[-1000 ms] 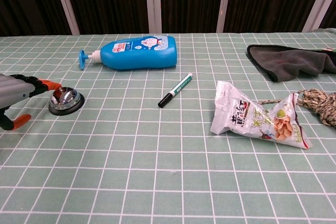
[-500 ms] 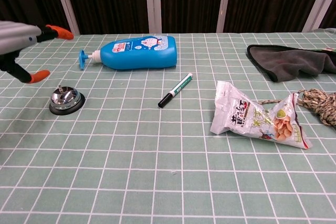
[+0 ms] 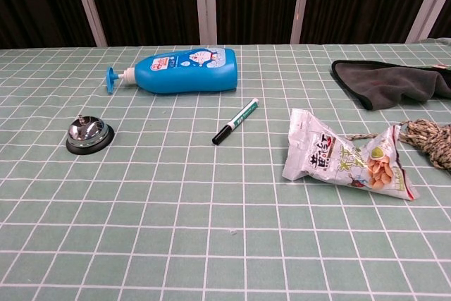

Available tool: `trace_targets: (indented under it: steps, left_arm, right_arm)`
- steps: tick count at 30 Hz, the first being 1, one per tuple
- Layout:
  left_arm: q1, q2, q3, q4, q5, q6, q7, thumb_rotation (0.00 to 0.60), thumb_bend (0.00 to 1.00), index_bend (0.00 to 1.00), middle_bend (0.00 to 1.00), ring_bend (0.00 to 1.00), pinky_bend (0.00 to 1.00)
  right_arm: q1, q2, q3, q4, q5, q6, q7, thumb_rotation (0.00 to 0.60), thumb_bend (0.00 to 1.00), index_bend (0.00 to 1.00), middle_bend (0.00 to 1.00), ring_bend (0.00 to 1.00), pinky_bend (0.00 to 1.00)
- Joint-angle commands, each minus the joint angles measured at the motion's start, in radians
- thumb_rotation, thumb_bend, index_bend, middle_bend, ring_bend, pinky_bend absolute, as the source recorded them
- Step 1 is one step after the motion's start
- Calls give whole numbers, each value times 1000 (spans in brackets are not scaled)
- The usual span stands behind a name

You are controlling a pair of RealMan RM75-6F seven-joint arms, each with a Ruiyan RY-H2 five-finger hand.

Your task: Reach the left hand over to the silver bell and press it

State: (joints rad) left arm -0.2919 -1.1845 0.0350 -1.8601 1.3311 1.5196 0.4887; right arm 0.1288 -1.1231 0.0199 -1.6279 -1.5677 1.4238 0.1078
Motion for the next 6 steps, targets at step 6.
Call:
trace_targets:
  steps: [6]
  left_arm:
    - [149,43,74,99,68,118,-173,600,131,0,0,0,0]
  right_arm:
    - [2,-3,0,1,3,-5,-14,600,220,0,0,0,0]
